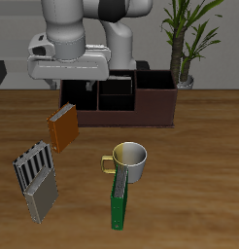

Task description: Place the black book into the back desk caddy's back compartment and place the striped book into the back desk caddy's right compartment

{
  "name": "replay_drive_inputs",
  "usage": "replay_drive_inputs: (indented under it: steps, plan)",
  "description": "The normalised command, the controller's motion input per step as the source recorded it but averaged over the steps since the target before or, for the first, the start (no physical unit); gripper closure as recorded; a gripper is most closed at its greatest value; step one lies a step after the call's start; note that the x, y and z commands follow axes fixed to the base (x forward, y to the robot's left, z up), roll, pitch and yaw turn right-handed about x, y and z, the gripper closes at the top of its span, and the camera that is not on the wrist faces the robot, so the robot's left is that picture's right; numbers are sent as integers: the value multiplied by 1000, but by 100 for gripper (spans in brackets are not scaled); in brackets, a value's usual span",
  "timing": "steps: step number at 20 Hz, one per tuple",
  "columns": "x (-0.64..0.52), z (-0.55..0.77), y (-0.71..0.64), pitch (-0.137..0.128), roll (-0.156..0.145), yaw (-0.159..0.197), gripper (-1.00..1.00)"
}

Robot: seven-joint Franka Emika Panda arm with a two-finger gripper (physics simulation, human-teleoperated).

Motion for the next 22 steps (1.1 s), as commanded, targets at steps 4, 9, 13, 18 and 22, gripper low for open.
replay_drive_inputs:
  steps: [4,9,13,18,22]
  plan:
    - [400,18,-382,13,-3,-47,-100]
    - [320,-5,-447,21,18,-78,-100]
    - [278,-83,-524,-33,-49,0,-100]
    - [85,-97,-270,-22,46,-24,-100]
    - [-16,-4,-81,-46,39,-13,-100]
